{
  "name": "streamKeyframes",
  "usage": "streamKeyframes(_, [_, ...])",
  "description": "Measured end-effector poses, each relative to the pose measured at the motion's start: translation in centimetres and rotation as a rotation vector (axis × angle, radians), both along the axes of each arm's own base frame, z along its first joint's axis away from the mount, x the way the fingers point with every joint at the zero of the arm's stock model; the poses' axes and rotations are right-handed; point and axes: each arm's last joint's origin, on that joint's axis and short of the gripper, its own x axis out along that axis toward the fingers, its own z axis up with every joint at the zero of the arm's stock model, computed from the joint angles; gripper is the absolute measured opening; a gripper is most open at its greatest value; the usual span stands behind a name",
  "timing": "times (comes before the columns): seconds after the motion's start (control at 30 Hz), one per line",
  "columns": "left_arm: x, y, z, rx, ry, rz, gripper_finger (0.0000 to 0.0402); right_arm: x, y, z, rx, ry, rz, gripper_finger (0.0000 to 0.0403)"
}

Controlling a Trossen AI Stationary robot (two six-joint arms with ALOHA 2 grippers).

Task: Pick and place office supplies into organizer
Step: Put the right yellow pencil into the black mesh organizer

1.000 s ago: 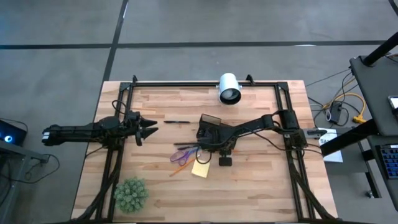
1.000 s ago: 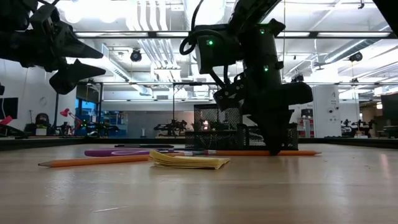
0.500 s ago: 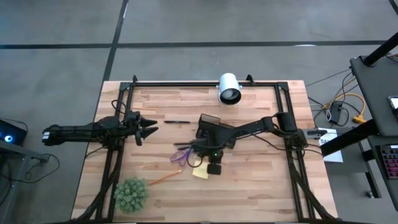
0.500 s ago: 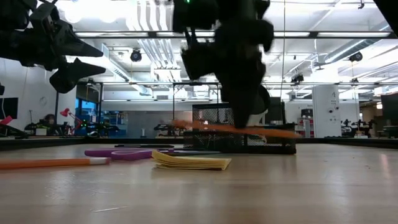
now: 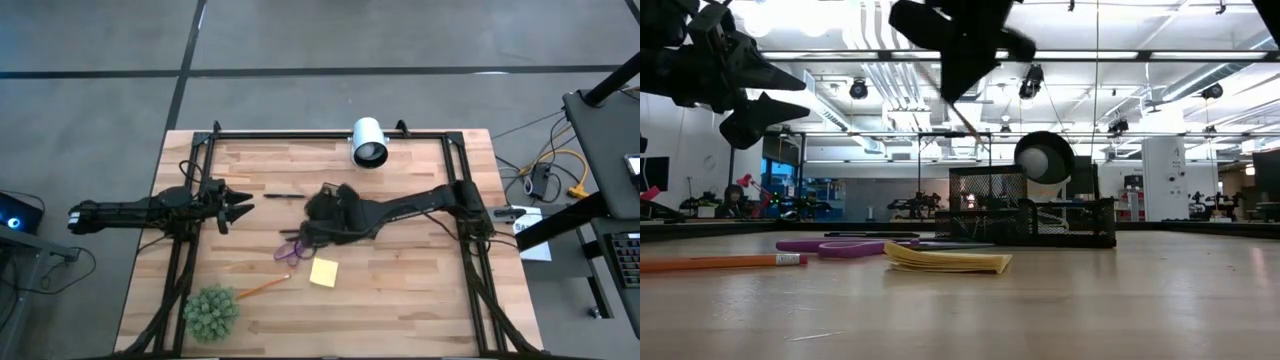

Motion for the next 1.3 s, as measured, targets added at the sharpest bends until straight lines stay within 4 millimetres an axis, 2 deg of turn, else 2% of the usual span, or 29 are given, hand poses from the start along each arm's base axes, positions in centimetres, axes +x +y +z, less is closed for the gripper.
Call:
streamKeyframes(0.13, [0.0,0.0,0.0,0.000,0.000,0.000,0.0195,-0.3,-2.5,1.0,-0.115,-0.114,-0.205,0.0013])
streamKeyframes(0.27, [0.0,0.0,0.0,0.000,0.002,0.000,0.0195,-0.7,-5.0,-0.5,-0.115,-0.141,-0.338,0.0013])
streamKeyframes(0.4, [0.0,0.0,0.0,0.000,0.001,0.000,0.0195,-1.1,-6.3,-2.2,-0.102,-0.128,-0.380,0.0013])
streamKeyframes(0.63, [0.0,0.0,-0.1,0.001,0.004,0.000,0.0195,-0.8,-6.2,-3.8,-0.067,-0.195,-0.374,0.0013])
streamKeyframes(0.93, [0.0,0.0,-0.1,0.007,0.006,-0.001,0.0195,-2.0,-5.1,-6.7,-0.079,-0.136,-0.375,0.0013])
streamKeyframes(1.3, [0.0,0.0,-0.1,0.008,0.006,-0.001,0.0195,-2.5,-3.0,-7.1,-0.093,-0.066,-0.295,0.0016])
